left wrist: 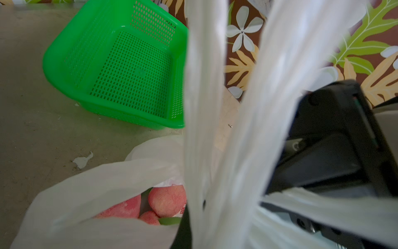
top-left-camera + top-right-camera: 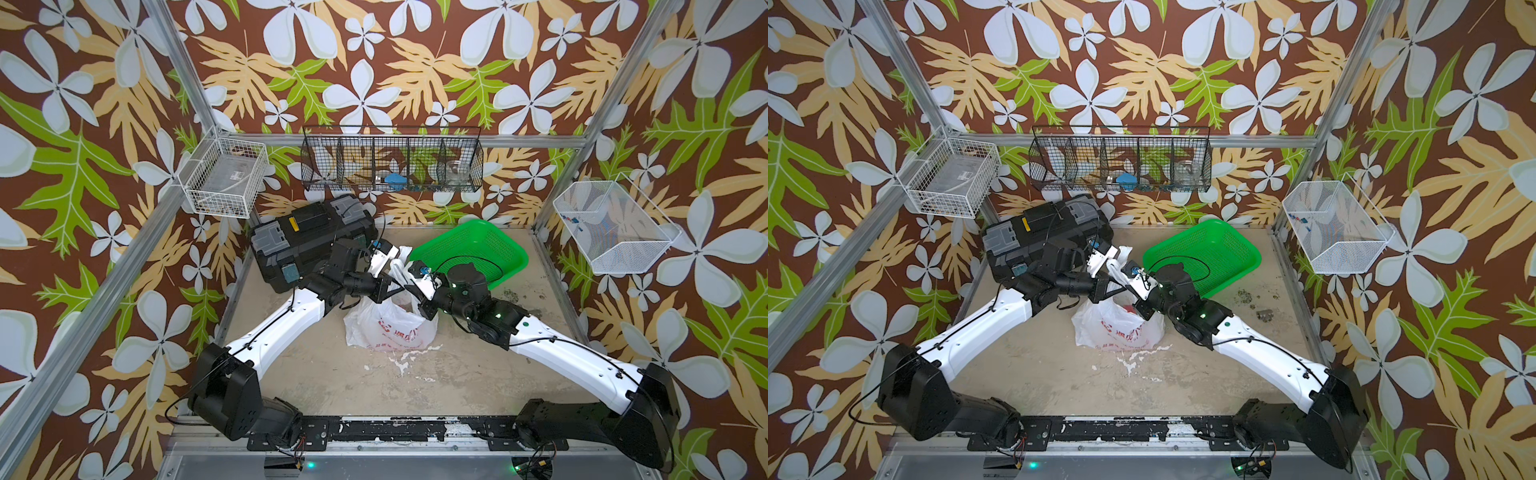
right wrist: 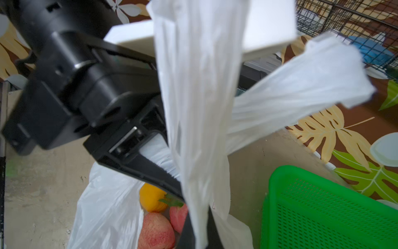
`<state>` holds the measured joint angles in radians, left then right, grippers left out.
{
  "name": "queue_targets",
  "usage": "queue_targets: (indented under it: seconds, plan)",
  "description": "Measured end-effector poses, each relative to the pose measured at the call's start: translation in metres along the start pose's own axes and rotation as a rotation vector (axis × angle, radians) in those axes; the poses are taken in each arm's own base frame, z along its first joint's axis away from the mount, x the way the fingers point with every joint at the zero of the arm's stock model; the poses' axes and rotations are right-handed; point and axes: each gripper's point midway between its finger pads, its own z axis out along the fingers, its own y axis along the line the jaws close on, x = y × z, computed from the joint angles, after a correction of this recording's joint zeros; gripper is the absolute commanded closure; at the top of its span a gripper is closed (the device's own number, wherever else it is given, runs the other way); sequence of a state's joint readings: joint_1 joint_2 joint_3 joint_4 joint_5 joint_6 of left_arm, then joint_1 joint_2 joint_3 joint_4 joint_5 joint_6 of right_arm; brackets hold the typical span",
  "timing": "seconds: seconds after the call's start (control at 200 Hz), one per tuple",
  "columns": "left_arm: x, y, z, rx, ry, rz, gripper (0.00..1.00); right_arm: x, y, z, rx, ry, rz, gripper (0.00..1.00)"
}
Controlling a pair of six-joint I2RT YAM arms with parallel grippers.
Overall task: Place the peach into a plastic bag & tie a knot
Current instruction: Cross the plastic bag at the center of the board.
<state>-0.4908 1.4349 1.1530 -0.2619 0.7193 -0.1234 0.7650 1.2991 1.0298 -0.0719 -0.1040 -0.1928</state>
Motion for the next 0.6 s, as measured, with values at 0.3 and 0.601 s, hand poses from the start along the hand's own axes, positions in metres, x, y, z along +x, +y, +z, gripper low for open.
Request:
queue_targets:
  seconds: [0.3,0.601]
  plan:
    - [0.019,-0.006,-0.014,0.020,0.011,0.030,0.61,0.003,0.000,0.002,0.046,0.079,-0.094,1.00]
    - [0.010,-0.011,-0.036,0.026,-0.112,0.099,0.35,-0.003,0.006,0.004,0.030,0.092,-0.125,1.00]
